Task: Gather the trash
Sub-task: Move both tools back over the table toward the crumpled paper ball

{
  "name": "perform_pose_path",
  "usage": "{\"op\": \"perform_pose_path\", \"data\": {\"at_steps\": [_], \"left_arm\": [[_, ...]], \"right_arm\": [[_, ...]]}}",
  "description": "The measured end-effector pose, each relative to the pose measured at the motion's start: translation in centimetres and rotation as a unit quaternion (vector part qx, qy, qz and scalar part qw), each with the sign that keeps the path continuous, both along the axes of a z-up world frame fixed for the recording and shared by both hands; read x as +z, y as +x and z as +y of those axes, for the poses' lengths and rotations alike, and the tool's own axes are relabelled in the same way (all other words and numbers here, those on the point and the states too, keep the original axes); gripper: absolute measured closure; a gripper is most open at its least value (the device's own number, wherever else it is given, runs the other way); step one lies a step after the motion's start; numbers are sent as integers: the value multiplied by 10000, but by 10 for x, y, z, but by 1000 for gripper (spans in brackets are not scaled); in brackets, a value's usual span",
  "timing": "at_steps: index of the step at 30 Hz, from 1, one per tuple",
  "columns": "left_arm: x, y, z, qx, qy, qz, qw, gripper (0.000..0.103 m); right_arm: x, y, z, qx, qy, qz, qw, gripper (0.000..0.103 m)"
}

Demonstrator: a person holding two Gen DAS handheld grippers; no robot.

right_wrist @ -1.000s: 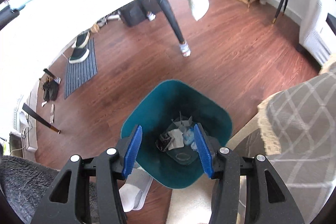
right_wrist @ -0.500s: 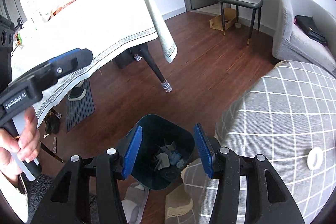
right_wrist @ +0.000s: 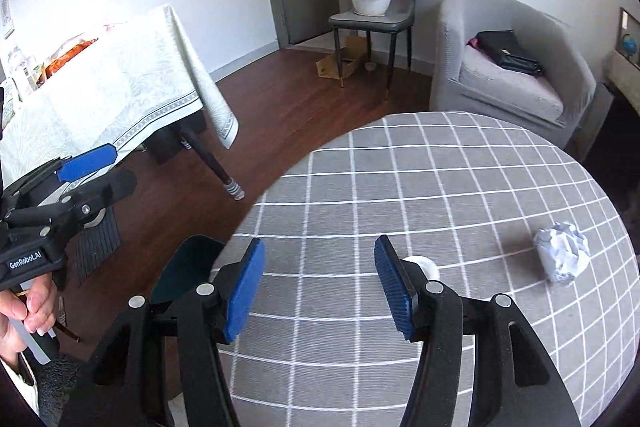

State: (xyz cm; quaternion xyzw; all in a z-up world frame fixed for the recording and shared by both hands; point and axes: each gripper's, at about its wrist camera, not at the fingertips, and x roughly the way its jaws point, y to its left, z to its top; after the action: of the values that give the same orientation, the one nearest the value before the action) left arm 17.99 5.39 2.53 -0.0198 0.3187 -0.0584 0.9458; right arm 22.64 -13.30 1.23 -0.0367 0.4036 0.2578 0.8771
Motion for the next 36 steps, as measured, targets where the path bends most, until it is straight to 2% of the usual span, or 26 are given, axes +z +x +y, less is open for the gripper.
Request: {"op": "perform_pose_path", "data": {"at_steps": [4,8,13,18,23,30,36], "left_arm": [[-2,8,-31,-274,24,13,9996,26],[-9,15,-63,-439,236,12,9988,24],[-18,27,-94,-724,237,110,9970,23],[-29,36,-113,-862,270,252,9956,23],[-41,47,-130,-894,219,408,9949,24],[-56,57,-161,-1026,339,594,9924,27],[-69,66,-173,-989,463,814,9907,38]], "right_arm": [[-3,7,-35,-343,-104,-65,9993,43],[-7,13,-71,-684,-150,-77,9975,42],[-9,12,-105,-1038,-250,-172,9941,35],[-13,12,-126,-1220,-235,-135,9922,28],[-26,21,-139,-1288,-179,70,9915,28],[-32,24,-151,-1332,-16,260,9907,28],[-36,22,-157,-1290,-55,329,9911,28]]}}
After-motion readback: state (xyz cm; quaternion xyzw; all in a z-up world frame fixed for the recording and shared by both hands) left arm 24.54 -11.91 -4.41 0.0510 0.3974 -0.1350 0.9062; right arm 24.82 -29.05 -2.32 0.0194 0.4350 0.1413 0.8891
